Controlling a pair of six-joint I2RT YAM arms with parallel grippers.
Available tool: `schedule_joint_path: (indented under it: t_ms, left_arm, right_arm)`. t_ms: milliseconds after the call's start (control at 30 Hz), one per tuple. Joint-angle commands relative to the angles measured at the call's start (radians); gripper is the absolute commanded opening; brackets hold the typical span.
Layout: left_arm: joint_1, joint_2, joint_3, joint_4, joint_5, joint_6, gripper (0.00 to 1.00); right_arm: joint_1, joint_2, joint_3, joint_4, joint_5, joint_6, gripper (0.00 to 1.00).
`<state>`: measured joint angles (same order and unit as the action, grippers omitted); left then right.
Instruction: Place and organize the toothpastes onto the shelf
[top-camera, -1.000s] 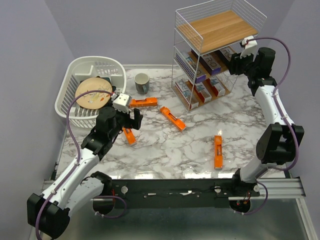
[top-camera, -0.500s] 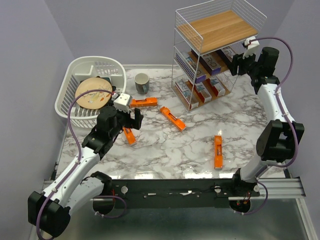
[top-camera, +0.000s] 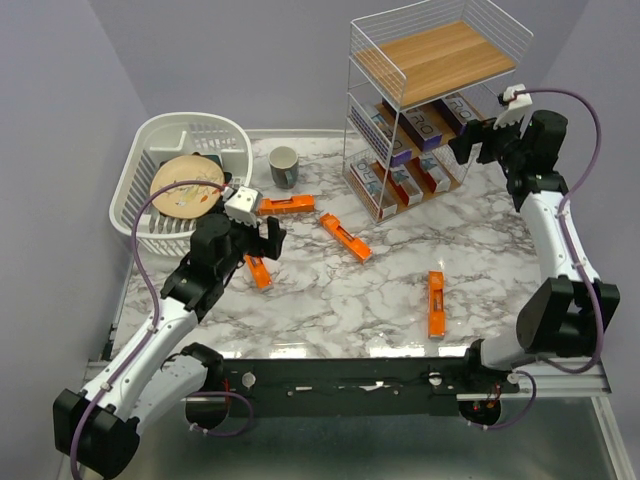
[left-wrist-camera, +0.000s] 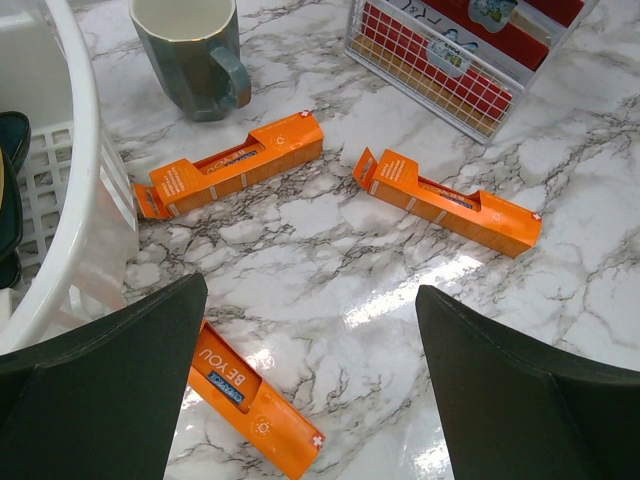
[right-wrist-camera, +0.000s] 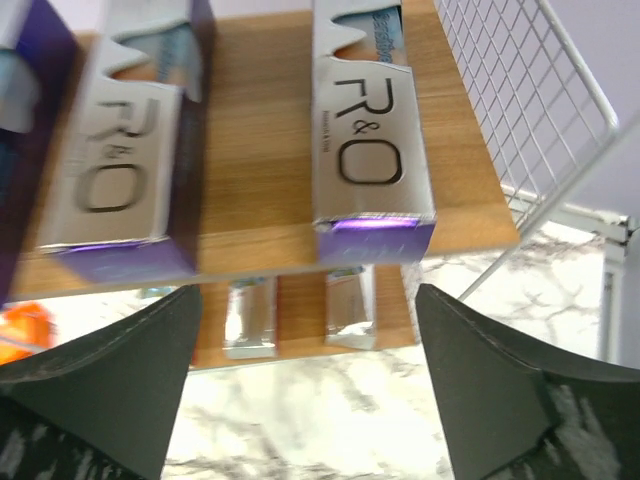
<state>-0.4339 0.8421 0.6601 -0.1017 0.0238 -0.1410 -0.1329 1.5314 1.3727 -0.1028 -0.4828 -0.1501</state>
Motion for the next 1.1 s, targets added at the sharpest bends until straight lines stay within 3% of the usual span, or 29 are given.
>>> schedule_joint_path:
  t_ms: [0, 367, 600, 800, 1067]
  left_arm:
    - [0.003, -0.055, 0.030, 0.002, 0.024, 0.006, 0.99]
    - [0.003, -0.159, 0.013, 0.008, -0.001, 0.001, 0.99]
    - [0.001, -0.169, 0.009, 0.008, -0.007, -0.002, 0.99]
    - [0.001, -0.169, 0.013, 0.008, 0.013, -0.009, 0.99]
    - [0.001, -0.176, 0.010, 0.008, 0.008, -0.009, 0.99]
  right_arm:
    - [0.003, -0.202, -0.161, 0.044, 0.054, 0.222, 1.00]
    - [0.098, -0.661, -0.596, -0.069, 0.151, 0.441, 1.00]
    - [0.111, -0.836, -0.753, -0.386, 0.309, 0.558, 1.00]
    - [0.131, -0.826, -0.791, -0.528, 0.320, 0.578, 1.00]
    - [0.202, -0.599, -0.767, -0.549, 0.385, 0.583, 1.00]
